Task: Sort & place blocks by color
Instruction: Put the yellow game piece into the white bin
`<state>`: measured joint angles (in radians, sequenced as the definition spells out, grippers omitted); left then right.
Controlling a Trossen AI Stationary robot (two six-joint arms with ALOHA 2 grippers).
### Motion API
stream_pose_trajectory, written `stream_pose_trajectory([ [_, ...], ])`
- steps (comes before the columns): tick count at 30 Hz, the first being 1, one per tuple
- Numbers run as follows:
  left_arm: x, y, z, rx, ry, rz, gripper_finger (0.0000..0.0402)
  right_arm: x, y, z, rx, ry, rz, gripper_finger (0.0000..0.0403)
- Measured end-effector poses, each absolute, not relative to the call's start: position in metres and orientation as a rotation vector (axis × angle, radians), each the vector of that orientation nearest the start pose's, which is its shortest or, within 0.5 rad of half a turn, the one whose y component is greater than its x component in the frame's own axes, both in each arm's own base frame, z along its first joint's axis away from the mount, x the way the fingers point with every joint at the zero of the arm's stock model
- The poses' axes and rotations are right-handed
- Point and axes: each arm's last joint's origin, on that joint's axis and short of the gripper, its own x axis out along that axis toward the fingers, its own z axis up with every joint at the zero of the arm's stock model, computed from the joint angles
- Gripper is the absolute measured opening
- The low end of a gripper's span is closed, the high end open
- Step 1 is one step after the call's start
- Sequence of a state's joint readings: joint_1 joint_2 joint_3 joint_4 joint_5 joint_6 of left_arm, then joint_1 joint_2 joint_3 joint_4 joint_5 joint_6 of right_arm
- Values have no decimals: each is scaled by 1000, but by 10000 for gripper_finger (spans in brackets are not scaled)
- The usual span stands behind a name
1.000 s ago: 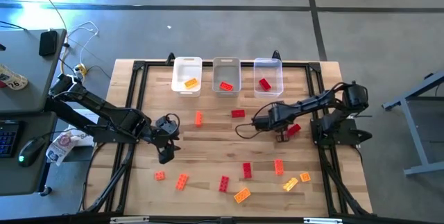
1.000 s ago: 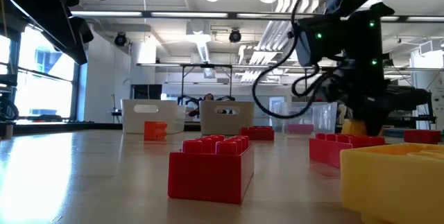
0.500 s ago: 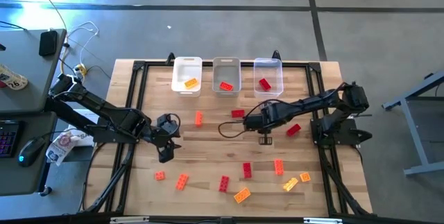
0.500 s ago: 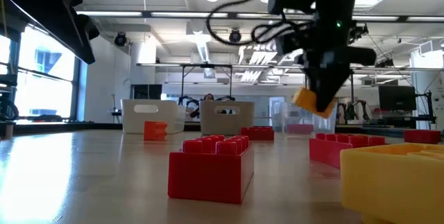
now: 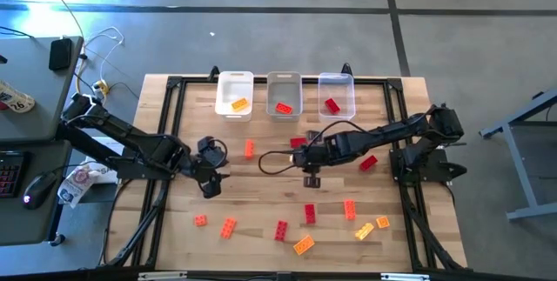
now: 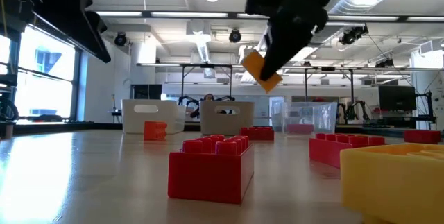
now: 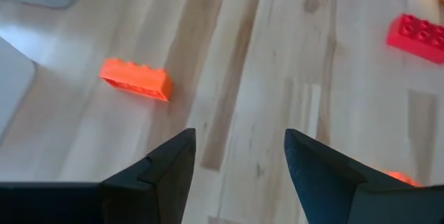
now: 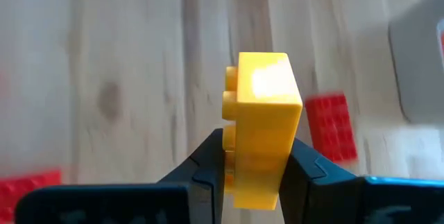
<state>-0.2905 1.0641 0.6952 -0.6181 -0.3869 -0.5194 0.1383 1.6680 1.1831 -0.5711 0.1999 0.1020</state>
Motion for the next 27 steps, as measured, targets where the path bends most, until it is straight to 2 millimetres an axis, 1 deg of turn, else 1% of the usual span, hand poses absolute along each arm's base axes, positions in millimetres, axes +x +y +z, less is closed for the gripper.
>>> stream_pose_trajectory([
  [4,196,-41,228,-145,789,344,211,344,43,227,-66,934,-82,70],
  [12,213,-38,244,-52,597,281,211,359,46,240,-18,729,-32,70],
  [16,219,-37,251,-24,512,264,211,364,50,247,-35,639,8,70],
  [23,226,-33,260,-8,411,254,211,369,51,254,-44,553,42,70],
  [27,233,-32,261,-17,378,203,211,371,52,258,-44,511,44,70],
])
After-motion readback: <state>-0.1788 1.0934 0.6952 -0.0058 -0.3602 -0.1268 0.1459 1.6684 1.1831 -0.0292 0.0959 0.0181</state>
